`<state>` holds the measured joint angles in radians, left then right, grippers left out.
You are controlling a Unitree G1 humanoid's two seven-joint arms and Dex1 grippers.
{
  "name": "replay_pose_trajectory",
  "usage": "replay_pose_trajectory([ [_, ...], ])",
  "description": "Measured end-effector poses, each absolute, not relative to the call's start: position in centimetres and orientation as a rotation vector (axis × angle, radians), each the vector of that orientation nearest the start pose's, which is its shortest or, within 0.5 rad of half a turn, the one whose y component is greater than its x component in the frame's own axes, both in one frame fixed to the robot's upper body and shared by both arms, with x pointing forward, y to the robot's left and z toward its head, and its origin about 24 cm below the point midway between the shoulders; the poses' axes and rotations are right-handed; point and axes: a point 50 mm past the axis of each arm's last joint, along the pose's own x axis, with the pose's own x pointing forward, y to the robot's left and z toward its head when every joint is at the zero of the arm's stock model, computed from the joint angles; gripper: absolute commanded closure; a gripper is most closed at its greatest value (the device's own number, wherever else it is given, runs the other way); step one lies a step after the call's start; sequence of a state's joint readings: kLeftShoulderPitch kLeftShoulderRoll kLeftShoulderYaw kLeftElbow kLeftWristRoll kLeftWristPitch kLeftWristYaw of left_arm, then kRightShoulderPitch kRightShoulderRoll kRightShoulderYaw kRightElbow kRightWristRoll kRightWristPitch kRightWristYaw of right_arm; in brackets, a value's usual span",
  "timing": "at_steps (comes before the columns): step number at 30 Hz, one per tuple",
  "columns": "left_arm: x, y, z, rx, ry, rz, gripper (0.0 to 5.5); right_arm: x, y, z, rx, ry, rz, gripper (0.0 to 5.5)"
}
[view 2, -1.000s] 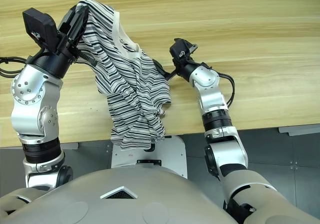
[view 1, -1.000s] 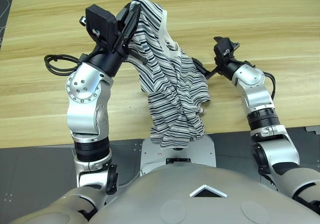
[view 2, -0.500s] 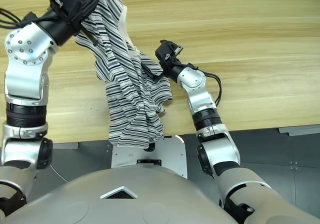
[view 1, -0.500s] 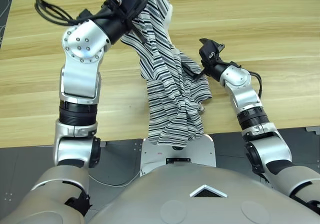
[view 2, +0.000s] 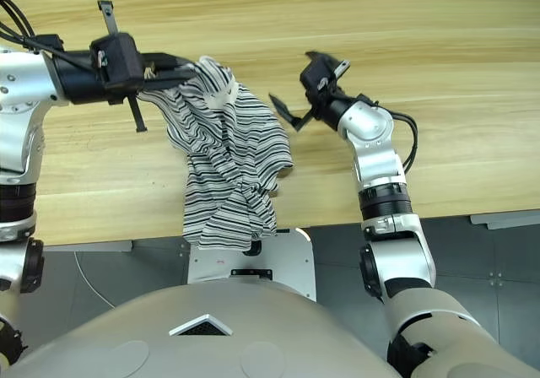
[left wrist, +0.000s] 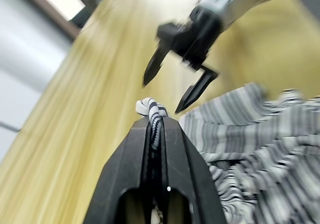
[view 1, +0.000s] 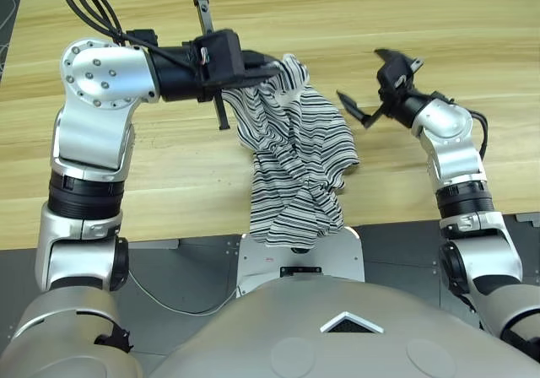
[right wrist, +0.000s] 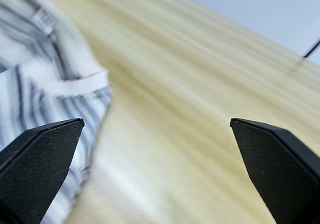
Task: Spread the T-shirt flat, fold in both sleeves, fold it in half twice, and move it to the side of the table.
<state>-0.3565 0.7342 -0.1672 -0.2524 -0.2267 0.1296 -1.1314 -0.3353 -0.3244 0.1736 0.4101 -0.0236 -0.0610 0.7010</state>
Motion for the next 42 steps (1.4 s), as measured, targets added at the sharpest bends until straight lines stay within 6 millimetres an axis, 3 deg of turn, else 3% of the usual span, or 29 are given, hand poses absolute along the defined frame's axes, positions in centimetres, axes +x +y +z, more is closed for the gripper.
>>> replay_pose_trajectory([
  [5,21.2,16.0,15.3,0.661,0.036,-1.611,5.39,28.8,-14.3,2.4,-0.383,0.227,0.93,0.0],
  [11,19.7,16.9,13.7,0.659,0.16,-1.72,5.39,29.5,-13.9,2.4,-0.389,0.231,0.916,0.0],
  [18,19.6,17.1,13.2,0.677,0.183,-1.723,5.39,30.1,-13.9,2.5,-0.407,0.211,0.9,0.0],
  [24,19.8,17.4,13.0,0.682,0.198,-1.708,5.4,30.0,-13.0,2.4,-0.439,0.173,0.946,1.32],
  [27,19.9,17.4,12.9,0.678,0.203,-1.703,5.4,29.5,-12.5,2.7,-0.566,0.08,1.019,1.74],
  [36,20.2,17.7,12.6,0.679,0.219,-1.677,5.4,28.4,-12.5,3.8,-1.038,-0.247,1.086,1.74],
  [40,20.3,17.8,12.5,0.678,0.223,-1.665,5.4,28.2,-12.4,3.6,-1.136,-0.274,1.112,1.74],
  [42,20.3,17.8,12.4,0.68,0.223,-1.661,5.4,28.2,-12.5,3.3,-1.184,-0.271,1.13,2.09],
])
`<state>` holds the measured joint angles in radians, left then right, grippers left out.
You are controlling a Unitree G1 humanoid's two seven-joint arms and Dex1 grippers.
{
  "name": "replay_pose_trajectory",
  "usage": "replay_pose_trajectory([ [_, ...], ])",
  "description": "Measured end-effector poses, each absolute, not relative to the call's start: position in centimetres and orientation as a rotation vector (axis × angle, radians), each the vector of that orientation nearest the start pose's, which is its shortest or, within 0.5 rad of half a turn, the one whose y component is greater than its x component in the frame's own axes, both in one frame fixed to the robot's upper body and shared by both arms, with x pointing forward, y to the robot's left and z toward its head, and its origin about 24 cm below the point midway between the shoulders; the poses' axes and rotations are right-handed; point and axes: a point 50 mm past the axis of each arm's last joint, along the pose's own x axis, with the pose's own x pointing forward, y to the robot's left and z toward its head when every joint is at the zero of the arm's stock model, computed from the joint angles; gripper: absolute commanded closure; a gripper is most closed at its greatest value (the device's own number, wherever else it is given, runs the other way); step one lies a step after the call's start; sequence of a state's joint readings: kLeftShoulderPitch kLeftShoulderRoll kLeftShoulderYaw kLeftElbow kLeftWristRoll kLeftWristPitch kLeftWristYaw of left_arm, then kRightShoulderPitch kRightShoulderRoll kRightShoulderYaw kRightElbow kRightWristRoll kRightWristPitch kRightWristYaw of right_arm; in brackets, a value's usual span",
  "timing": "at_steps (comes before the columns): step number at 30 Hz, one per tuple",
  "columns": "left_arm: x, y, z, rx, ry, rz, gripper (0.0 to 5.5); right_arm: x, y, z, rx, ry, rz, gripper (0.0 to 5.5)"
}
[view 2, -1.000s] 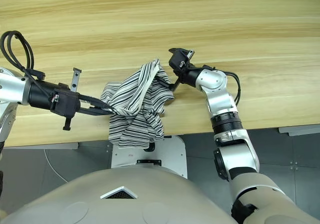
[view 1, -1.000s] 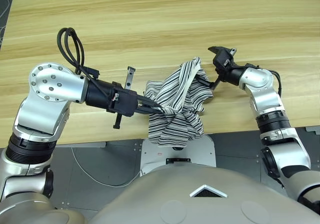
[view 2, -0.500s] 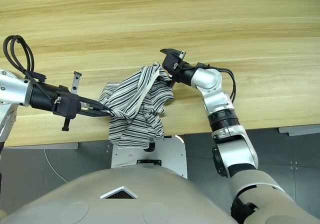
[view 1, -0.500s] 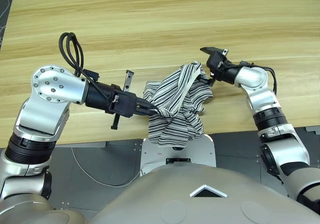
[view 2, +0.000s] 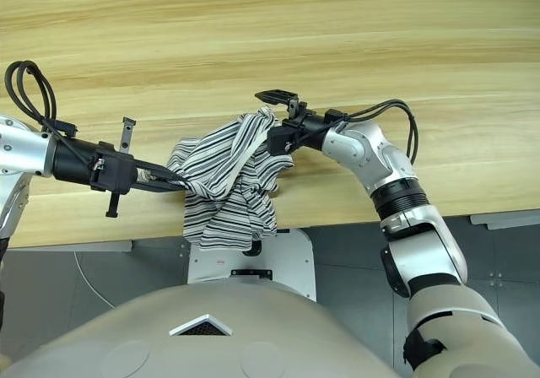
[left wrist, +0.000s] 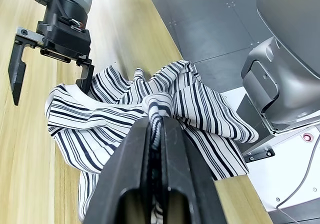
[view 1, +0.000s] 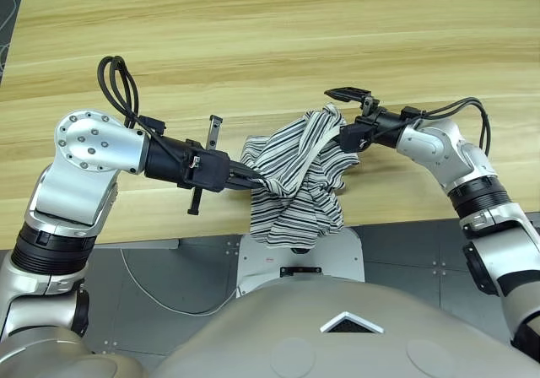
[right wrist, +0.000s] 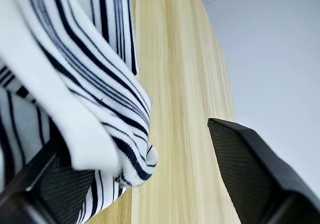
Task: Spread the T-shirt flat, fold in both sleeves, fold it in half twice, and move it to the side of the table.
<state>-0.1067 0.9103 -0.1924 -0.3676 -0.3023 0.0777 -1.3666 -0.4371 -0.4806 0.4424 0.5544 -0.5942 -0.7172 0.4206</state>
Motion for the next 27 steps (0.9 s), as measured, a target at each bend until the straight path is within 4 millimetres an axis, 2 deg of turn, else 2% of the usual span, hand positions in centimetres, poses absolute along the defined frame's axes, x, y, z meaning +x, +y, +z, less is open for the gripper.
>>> replay_pose_trajectory([
  [4,20.4,17.7,12.4,0.68,0.221,-1.655,5.4,28.2,-12.5,2.5,-1.236,-0.242,1.166,2.83],
  [10,20.4,17.7,12.4,0.676,0.216,-1.65,5.4,28.2,-12.7,1.8,-1.248,-0.224,1.176,4.19],
  [16,20.5,17.7,12.3,0.674,0.216,-1.644,5.4,28.3,-13.0,1.4,-1.241,-0.214,1.163,5.28],
  [22,20.5,17.7,12.3,0.675,0.213,-1.64,5.4,28.9,-13.1,2.7,-1.088,-0.221,1.077,5.35],
  [27,20.5,17.9,12.2,0.672,0.215,-1.632,5.4,28.3,-12.8,3.0,-0.892,-0.167,1.087,5.35],
])
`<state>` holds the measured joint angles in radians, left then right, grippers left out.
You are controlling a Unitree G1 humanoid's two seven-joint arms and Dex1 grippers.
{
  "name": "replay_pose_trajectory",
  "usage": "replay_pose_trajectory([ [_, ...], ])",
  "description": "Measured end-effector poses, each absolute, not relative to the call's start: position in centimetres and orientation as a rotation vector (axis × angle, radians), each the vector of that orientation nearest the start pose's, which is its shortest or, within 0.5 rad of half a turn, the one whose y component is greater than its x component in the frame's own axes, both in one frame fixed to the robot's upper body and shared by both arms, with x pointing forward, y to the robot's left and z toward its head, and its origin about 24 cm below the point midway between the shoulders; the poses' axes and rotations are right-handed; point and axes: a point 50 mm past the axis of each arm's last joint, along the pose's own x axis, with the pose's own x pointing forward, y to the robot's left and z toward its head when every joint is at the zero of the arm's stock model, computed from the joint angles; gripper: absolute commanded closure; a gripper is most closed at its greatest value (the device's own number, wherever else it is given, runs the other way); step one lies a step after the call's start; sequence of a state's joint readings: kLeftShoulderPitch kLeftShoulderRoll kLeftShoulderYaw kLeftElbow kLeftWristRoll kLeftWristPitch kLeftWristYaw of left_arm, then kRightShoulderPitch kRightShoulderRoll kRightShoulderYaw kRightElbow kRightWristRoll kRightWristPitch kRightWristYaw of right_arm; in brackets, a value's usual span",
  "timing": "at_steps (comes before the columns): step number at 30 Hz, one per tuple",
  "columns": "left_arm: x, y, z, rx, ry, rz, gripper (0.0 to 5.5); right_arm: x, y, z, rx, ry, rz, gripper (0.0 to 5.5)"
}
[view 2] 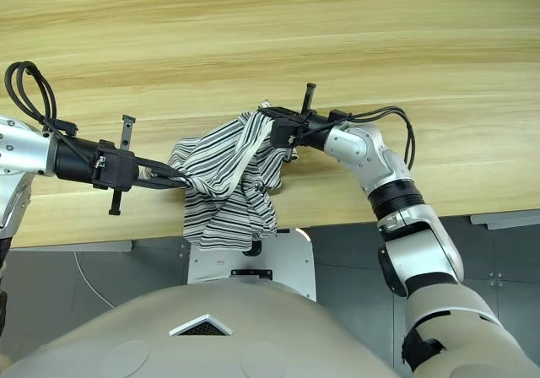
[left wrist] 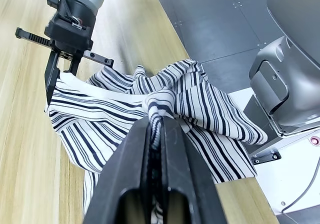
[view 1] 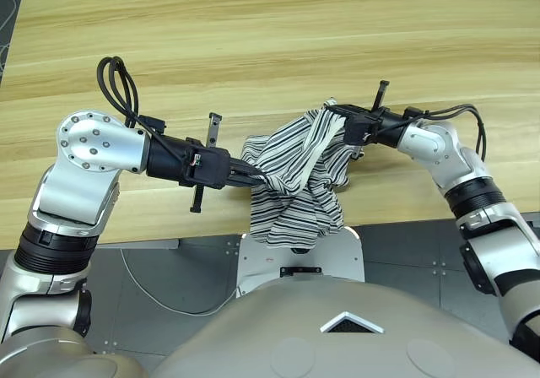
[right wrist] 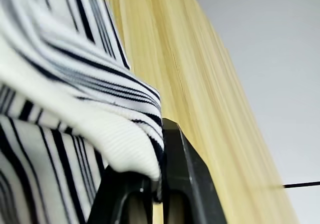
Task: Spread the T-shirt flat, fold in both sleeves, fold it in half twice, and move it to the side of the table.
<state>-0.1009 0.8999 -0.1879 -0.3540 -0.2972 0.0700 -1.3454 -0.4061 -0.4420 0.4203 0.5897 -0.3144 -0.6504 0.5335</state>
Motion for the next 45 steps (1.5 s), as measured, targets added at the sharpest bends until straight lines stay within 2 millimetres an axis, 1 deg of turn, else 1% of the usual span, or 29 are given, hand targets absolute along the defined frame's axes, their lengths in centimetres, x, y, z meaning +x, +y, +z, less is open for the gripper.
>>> replay_pose_trajectory([
  [3,20.6,18.0,12.2,0.67,0.217,-1.621,5.4,28.3,-12.9,3.2,-0.857,-0.136,1.091,5.35],
  [5,20.7,18.1,12.2,0.668,0.214,-1.609,5.4,28.1,-12.9,3.0,-0.855,-0.117,1.107,5.35],
  [7,21.0,18.3,12.4,0.662,0.197,-1.569,5.4,28.0,-13.1,2.7,-0.828,-0.089,1.109,5.35],
  [8,21.5,18.4,12.7,0.662,0.169,-1.527,5.4,28.0,-13.3,2.8,-0.792,-0.077,1.098,5.35],
  [13,23.2,19.6,14.5,0.671,0.077,-1.366,5.4,28.6,-13.6,4.4,-0.664,-0.088,1.05,5.35],
  [15,24.1,20.5,14.9,0.659,0.048,-1.269,5.4,28.9,-13.8,5.1,-0.617,-0.09,1.031,5.35],
  [18,25.5,21.7,16.6,0.66,-0.026,-1.12,5.4,29.5,-14.4,6.6,-0.531,-0.115,0.966,5.35],
  [20,26.0,22.1,16.8,0.645,-0.052,-1.064,5.4,29.6,-14.5,6.8,-0.516,-0.118,0.944,5.35],
  [23,27.1,22.6,17.0,0.622,-0.104,-0.939,5.4,29.9,-14.9,8.2,-0.516,-0.181,0.879,5.35],
  [25,27.6,22.7,17.1,0.615,-0.141,-0.878,5.4,29.8,-14.9,9.8,-0.542,-0.25,0.864,5.35],
  [28,27.9,22.4,17.2,0.615,-0.205,-0.806,5.4,28.6,-15.4,12.7,-0.624,-0.373,0.859,5.35],
  [29,27.9,22.4,17.2,0.622,-0.221,-0.795,5.4,28.2,-15.6,13.2,-0.644,-0.391,0.859,5.35],
  [31,27.3,22.2,16.8,0.612,-0.253,-0.779,5.4,27.1,-16.0,14.7,-0.696,-0.447,0.87,5.35],
  [32,26.7,22.2,16.5,0.61,-0.264,-0.776,5.4,26.6,-16.3,15.7,-0.722,-0.481,0.877,5.35],
  [33,26.4,22.3,16.3,0.608,-0.265,-0.773,5.4,26.3,-16.5,16.1,-0.737,-0.496,0.88,5.35],
  [36,24.4,22.6,15.7,0.604,-0.285,-0.777,5.4,25.1,-17.2,17.3,-0.764,-0.524,0.923,5.35],
  [38,22.5,22.3,15.8,0.592,-0.331,-0.823,5.4,24.4,-17.9,18.1,-0.764,-0.541,0.941,5.35],
  [39,20.9,21.8,16.2,0.578,-0.386,-0.868,5.4,23.9,-18.5,19.0,-0.759,-0.571,0.939,5.35],
  [40,20.2,21.7,16.5,0.566,-0.408,-0.884,5.4,23.7,-18.7,19.5,-0.758,-0.589,0.934,5.35],
  [41,18.9,21.6,17.4,0.539,-0.471,-0.899,5.4,23.4,-19.2,20.5,-0.759,-0.621,0.927,5.35],
  [43,17.5,21.9,19.1,0.52,-0.56,-0.896,5.4,22.9,-19.8,21.6,-0.761,-0.66,0.916,5.35],
  [44,17.2,22.2,19.8,0.536,-0.575,-0.878,5.4,22.7,-20.1,22.2,-0.767,-0.677,0.915,5.35],
  [45,17.3,22.8,20.2,0.565,-0.553,-0.84,5.4,22.5,-20.4,22.9,-0.788,-0.695,0.912,5.35],
])
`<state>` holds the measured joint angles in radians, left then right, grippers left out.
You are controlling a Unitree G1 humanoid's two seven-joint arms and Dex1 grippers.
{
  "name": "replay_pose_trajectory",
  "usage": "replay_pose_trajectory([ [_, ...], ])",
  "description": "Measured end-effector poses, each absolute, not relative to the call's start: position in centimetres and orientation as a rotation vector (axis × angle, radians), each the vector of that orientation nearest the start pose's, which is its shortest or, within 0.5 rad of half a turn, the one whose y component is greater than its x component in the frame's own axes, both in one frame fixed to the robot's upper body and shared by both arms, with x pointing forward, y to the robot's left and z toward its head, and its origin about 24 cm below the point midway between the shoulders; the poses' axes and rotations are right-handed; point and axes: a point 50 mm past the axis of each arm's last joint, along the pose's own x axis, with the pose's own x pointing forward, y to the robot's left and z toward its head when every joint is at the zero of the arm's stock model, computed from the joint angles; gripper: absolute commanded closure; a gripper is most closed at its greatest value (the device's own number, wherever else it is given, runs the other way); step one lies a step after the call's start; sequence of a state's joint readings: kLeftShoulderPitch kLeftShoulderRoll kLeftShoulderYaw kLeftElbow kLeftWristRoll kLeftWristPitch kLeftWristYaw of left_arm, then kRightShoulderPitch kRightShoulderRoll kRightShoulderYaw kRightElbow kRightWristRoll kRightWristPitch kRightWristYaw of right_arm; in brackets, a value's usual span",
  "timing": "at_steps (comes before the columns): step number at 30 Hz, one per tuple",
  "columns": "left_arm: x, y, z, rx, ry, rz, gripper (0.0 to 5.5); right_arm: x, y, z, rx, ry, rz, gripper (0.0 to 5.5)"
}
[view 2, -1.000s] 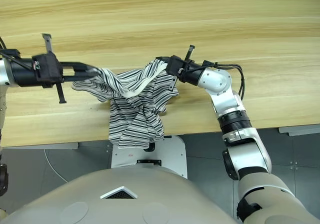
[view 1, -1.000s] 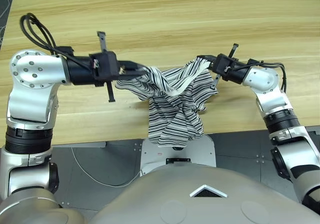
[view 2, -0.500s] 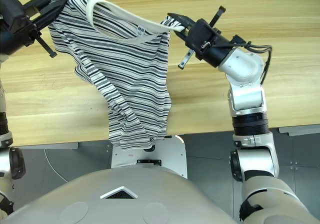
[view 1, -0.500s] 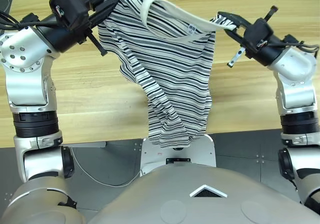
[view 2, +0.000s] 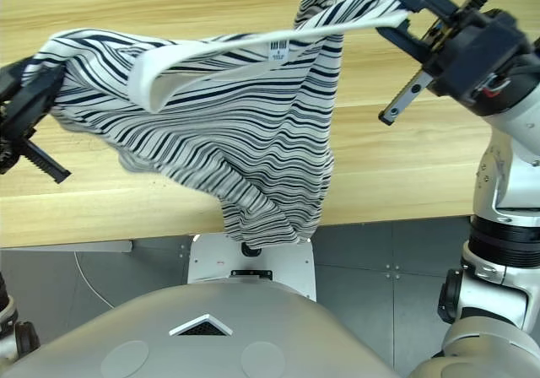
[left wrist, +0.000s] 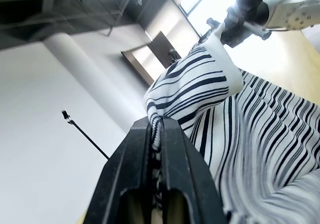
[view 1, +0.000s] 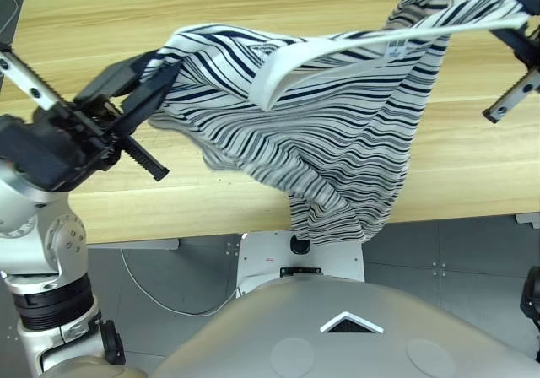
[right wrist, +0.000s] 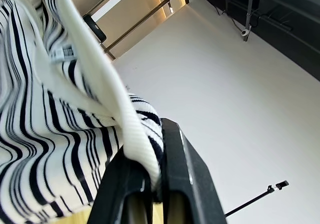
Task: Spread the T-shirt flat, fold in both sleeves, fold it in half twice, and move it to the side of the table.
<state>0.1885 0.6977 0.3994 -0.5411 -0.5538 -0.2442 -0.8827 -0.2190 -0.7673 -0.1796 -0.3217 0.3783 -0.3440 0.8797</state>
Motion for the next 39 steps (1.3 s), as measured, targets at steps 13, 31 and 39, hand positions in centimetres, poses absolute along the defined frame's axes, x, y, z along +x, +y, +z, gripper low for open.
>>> replay_pose_trajectory([
  [13,32.2,21.5,19.1,0.609,-0.162,-0.74,5.4,34.6,-18.7,19.0,-0.721,-0.2,0.766,5.35],
  [31,18.4,19.2,0.6,0.738,0.267,-1.195,5.4,16.0,-14.2,1.4,-0.751,-0.061,1.646,5.35],
  [39,18.2,19.4,0.9,0.722,0.289,-1.178,5.4,19.4,-13.9,2.3,-0.737,-0.13,1.272,5.35],
])
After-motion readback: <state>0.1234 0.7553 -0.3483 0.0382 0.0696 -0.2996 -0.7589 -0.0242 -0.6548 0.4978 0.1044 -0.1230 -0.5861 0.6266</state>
